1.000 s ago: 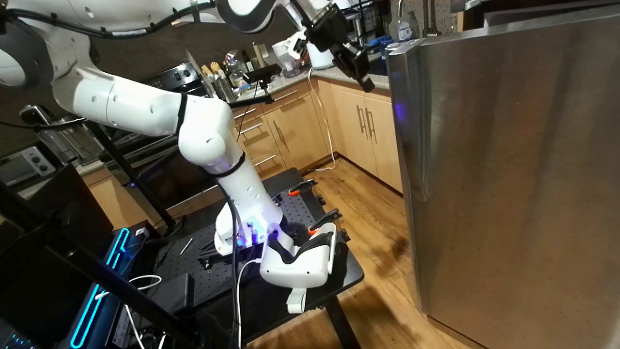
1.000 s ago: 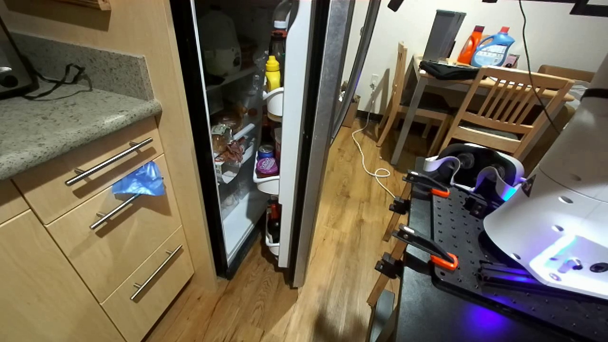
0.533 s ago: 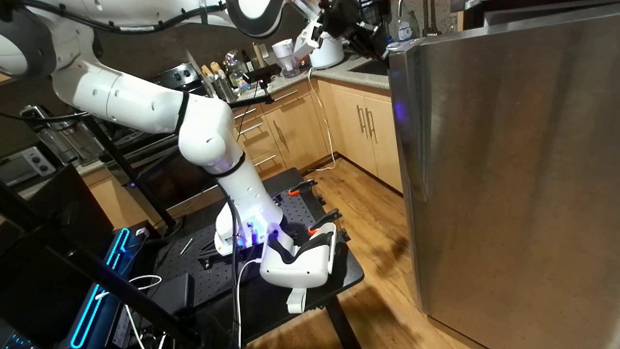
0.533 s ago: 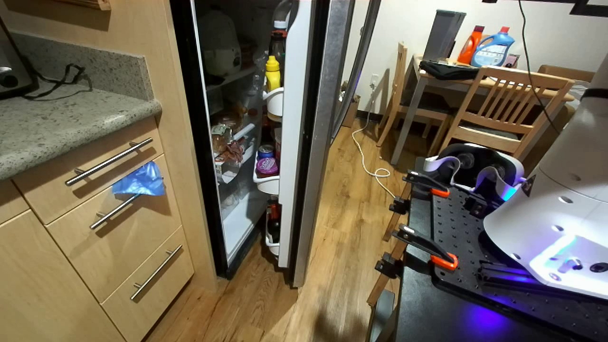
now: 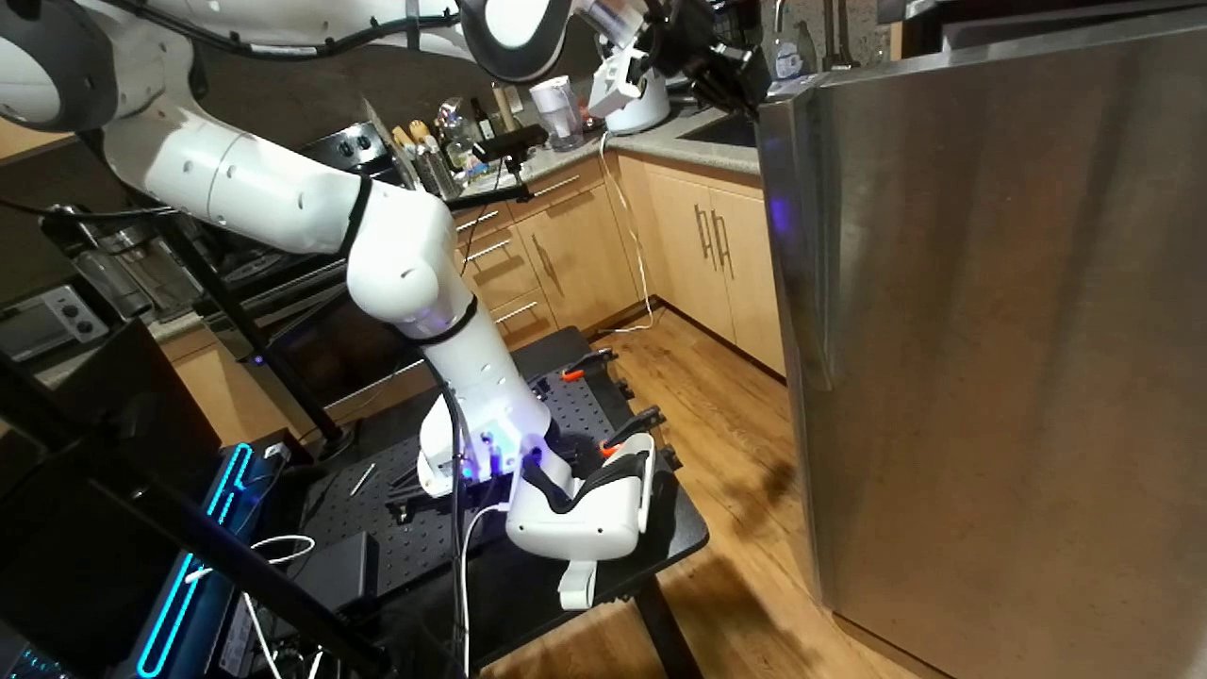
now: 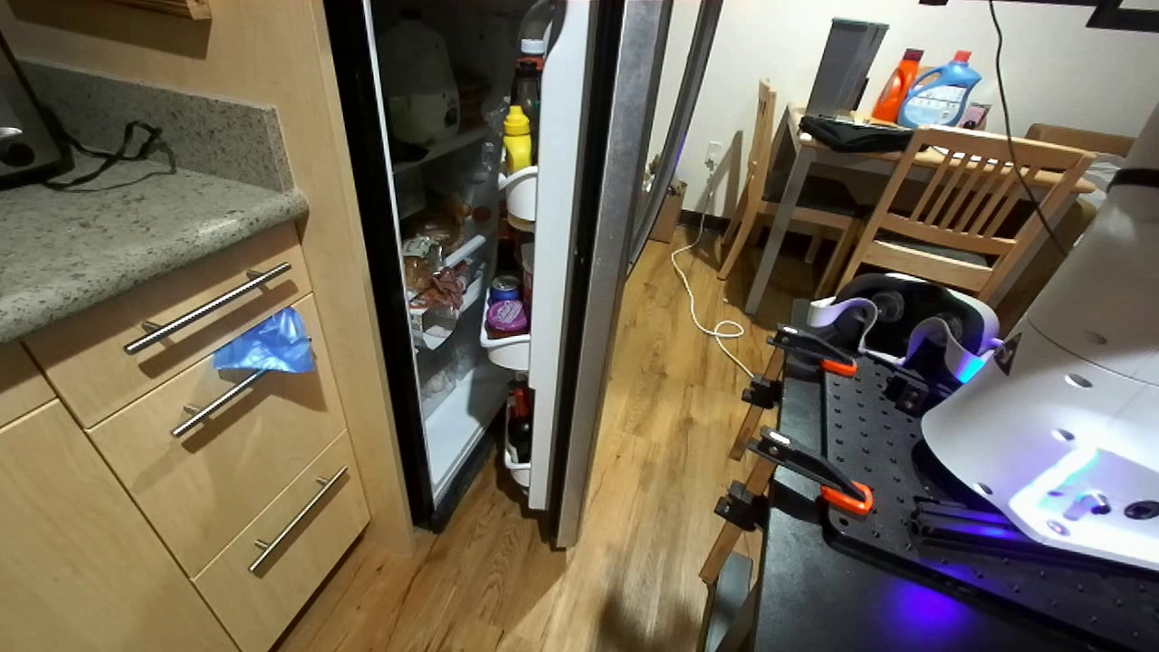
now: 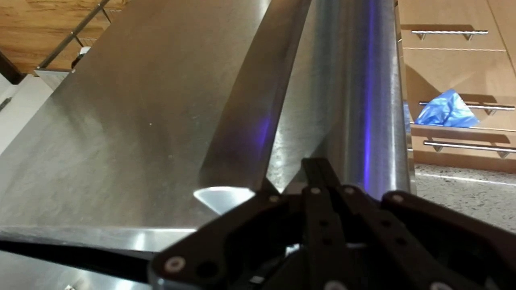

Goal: Close the bottom fridge door

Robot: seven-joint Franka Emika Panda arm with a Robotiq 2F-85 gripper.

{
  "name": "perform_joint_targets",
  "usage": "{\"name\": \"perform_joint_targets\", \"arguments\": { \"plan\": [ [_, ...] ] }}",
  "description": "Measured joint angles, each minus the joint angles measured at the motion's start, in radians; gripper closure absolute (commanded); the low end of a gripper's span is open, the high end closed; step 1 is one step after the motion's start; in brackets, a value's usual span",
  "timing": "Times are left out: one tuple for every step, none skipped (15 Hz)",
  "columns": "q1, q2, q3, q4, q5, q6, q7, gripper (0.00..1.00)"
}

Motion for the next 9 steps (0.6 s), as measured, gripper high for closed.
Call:
{"name": "perform_joint_targets", "arguments": {
  "plan": [
    [-0.001,0.008,0.010,0.000,0.001,0.012,0.006,1.00],
    [-0.003,0.018,0.023,0.000,0.001,0.028,0.020,1.00],
    [-0.004,0.029,0.038,0.000,0.002,0.042,0.038,1.00],
    [-0.006,0.041,0.058,0.000,0.003,0.055,0.060,1.00],
    [-0.009,0.053,0.080,0.000,0.005,0.066,0.083,1.00],
    [-0.013,0.065,0.104,0.000,0.007,0.075,0.108,1.00],
    [-0.016,0.077,0.126,0.000,0.009,0.080,0.134,1.00],
    [-0.019,0.087,0.144,0.000,0.011,0.082,0.157,1.00],
    [-0.021,0.096,0.157,0.001,0.012,0.083,0.175,1.00]
  ]
}}
